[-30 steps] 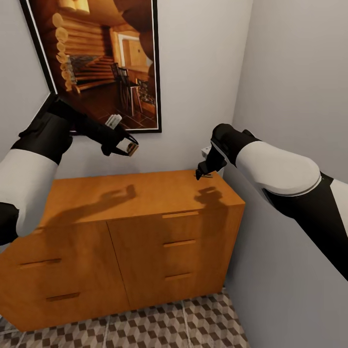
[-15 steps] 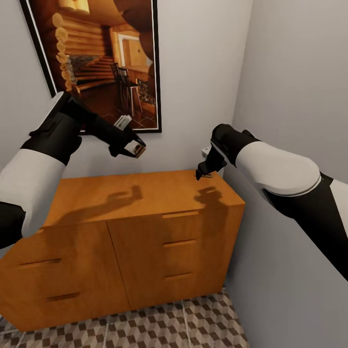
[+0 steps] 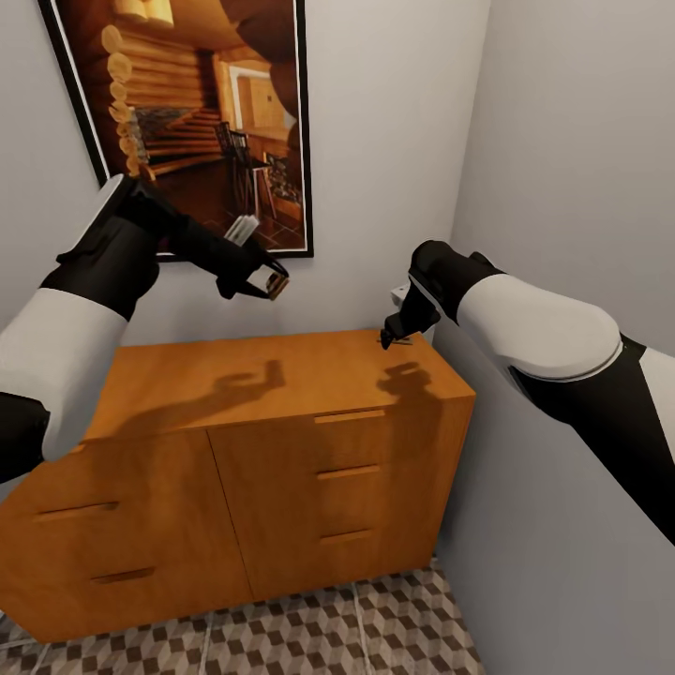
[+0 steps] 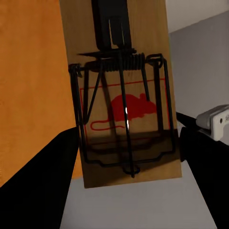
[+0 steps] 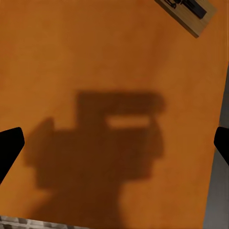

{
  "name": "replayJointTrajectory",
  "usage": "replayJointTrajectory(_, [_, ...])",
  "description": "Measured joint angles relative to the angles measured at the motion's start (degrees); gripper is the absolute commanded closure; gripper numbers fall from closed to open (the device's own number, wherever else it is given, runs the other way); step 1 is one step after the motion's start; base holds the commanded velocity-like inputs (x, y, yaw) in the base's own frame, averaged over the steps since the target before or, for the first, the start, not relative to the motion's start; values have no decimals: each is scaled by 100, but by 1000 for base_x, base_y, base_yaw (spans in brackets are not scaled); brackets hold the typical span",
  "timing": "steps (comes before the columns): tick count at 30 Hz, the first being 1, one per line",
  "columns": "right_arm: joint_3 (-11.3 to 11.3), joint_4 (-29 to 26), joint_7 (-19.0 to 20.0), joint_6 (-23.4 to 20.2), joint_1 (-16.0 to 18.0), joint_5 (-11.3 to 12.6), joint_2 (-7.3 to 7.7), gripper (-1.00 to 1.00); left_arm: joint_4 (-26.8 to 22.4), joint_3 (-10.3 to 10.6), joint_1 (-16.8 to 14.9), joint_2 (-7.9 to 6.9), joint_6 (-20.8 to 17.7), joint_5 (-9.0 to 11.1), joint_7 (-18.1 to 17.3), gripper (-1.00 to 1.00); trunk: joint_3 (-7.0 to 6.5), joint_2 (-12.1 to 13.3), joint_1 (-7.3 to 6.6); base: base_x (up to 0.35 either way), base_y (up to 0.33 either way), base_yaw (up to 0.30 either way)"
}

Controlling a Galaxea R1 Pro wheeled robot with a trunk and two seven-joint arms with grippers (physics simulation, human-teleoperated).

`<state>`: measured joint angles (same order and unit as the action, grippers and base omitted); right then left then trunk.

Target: Take the four mousetraps from the cabinet in the bathroom and place them on the bathroom floor. Make sure all four end up on the same floor surface, and ensure that at least two of them are either under or directly next to the same bathroom sink.

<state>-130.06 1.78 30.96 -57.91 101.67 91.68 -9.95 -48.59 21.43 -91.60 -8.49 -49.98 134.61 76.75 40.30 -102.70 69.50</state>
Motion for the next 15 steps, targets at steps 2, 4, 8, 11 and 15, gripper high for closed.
replayJointTrajectory(2, [-1,0,0,-1,0,0,0,-100,-4,7,0,-16,1,0,19,100,0,0,0,0,0,0])
replayJointTrajectory(4, [20,0,-1,-7,0,3,0,-100,-20,24,0,-7,3,1,30,100,0,0,0,0,0,0])
replayJointTrajectory(8, [50,0,-4,-15,0,12,0,-100,-134,37,0,38,3,1,36,100,0,0,0,0,0,0])
replayJointTrajectory(11, [57,8,-60,-18,0,14,0,-100,-418,45,0,30,11,2,36,100,0,0,0,0,0,0])
replayJointTrajectory(15, [81,16,-463,23,0,45,0,-100,-792,66,0,-8,26,3,36,100,0,0,0,0,0,0])
